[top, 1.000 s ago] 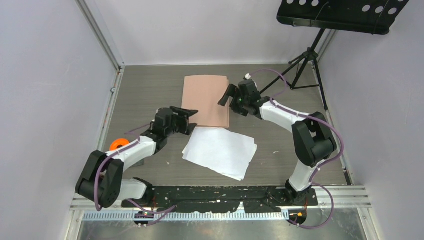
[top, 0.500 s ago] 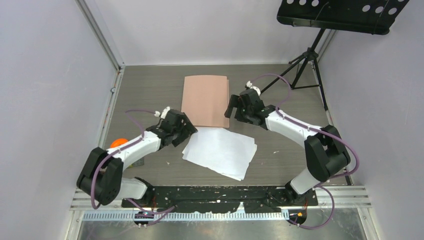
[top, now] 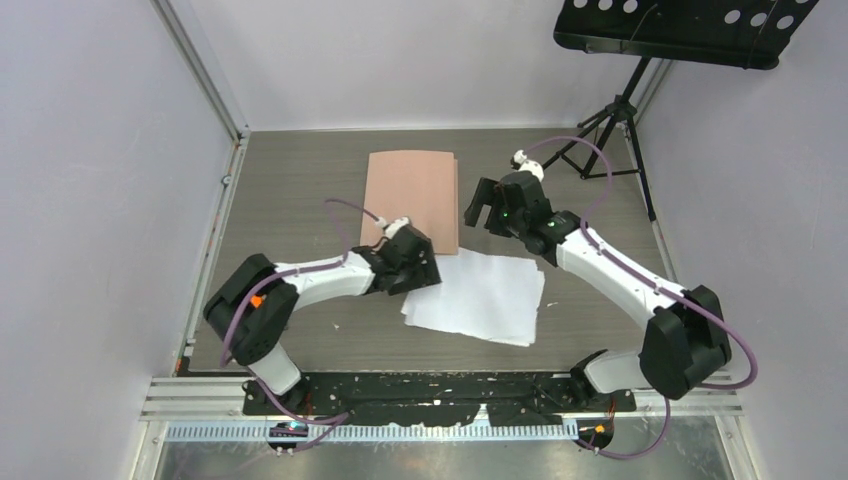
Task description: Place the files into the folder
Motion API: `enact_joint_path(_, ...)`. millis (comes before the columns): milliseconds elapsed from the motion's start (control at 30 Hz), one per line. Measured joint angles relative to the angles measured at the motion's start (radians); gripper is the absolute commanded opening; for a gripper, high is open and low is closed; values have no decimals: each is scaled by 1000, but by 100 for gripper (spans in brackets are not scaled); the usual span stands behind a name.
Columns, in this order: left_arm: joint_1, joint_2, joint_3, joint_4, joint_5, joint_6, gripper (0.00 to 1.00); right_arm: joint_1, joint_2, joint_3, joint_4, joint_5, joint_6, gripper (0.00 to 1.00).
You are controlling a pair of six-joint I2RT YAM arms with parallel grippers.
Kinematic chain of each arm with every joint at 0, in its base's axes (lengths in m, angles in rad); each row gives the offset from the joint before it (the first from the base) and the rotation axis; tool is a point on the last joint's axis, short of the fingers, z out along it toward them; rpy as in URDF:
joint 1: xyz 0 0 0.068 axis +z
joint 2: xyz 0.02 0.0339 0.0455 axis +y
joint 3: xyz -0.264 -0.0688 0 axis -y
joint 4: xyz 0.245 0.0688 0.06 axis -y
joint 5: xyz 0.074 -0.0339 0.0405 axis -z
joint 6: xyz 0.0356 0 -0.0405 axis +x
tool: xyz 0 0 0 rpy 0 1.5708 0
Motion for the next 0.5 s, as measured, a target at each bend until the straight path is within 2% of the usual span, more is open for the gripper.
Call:
enact_joint_path(267,-211,206,251,-53,51,-39,78,-90,-84,-22,-44,27,-22,95)
enact_joint_path(367,-240,272,342,-70,72,-43,78,-118,-98,-47,-59,29,-31,95)
enact_joint_path(500,-239,261,359,-119,78,-40,78,-134,-96,-49,-84,18,-53,95)
